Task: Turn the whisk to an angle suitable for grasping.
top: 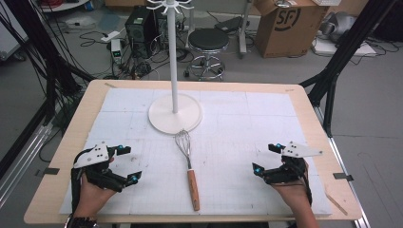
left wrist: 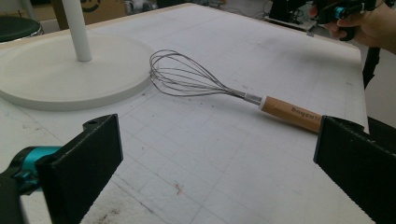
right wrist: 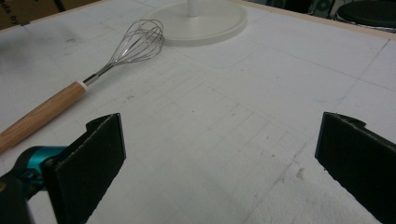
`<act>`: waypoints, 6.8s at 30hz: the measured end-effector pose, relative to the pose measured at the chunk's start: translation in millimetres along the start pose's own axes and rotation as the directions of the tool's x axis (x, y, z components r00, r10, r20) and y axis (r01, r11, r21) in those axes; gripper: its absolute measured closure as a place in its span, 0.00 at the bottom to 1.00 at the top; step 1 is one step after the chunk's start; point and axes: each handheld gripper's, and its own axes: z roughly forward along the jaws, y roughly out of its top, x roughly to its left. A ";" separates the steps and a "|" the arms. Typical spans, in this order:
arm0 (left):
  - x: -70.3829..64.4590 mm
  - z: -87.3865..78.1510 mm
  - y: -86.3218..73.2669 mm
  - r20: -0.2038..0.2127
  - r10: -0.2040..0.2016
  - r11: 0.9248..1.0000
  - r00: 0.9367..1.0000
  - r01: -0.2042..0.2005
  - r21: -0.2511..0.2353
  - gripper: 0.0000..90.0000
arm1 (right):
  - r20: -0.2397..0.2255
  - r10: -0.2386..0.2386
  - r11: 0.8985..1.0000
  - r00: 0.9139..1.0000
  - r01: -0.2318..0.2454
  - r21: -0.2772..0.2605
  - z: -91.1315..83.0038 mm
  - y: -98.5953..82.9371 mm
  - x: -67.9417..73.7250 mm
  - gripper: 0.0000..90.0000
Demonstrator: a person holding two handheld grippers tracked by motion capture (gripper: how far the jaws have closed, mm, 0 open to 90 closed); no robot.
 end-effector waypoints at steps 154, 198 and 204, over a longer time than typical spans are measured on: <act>1.0 0.0 4.7 0.020 0.020 1.000 1.000 -0.020 -0.016 0.02 | -0.384 -0.267 0.844 0.884 0.407 0.350 149.0 35.9 123.3 0.81; -1.3 -5.2 6.5 0.019 0.028 0.999 0.999 -0.028 -0.023 0.02 | -0.287 -0.184 0.962 0.940 0.232 0.142 88.2 61.1 79.4 0.33; -4.2 -0.5 7.8 0.029 0.034 0.999 0.999 -0.034 -0.010 0.02 | -0.230 -0.132 0.988 0.964 0.146 0.049 41.7 43.2 51.2 0.30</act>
